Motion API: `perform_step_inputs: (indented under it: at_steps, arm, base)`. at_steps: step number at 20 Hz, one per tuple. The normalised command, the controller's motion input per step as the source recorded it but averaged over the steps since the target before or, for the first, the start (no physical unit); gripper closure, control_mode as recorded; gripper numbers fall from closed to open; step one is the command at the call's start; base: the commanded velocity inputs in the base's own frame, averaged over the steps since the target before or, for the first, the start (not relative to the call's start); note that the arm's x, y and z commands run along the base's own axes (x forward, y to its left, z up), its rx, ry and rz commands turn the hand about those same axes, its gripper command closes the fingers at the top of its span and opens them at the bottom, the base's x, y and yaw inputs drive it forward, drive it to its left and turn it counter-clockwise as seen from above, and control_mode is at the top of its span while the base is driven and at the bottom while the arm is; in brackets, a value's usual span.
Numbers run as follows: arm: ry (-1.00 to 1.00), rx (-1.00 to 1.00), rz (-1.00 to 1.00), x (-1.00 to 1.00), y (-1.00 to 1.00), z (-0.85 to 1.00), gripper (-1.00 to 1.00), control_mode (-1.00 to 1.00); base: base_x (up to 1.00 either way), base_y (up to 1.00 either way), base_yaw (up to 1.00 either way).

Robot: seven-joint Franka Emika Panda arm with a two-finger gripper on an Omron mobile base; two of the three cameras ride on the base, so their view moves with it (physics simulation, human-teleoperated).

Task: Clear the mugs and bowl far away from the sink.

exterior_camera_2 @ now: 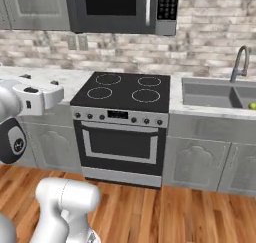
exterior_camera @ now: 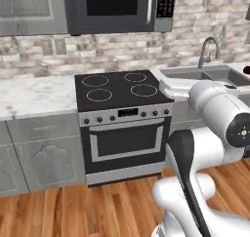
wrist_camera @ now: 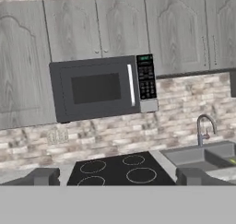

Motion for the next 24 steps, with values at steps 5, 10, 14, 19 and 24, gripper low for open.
perform_step_inputs:
  at_steps: [5, 10, 14, 19, 24]
  arm:
    - [0.00, 0.00, 0.00, 0.00, 0.00, 0.00, -1.00, 1.00]
    - [0.00, 0.00, 0.00, 0.00, 0.00, 0.00, -1.00, 1.00]
    - [0.00, 0.00, 0.00, 0.00, 0.00, 0.00, -1.00, 1.00]
    - [0.00, 0.00, 0.00, 0.00, 0.00, 0.00, -1.00, 1.00]
    - [0.00, 0.00, 0.00, 0.00, 0.00, 0.00, -1.00, 1.00]
  base:
    - [0.02, -0.74, 0.12]
    - [0.31, -1.00, 0.07]
    - [0.40, -1.00, 0.05]
    - [0.39, -1.00, 0.03]
    - [0.58, -1.00, 0.03]
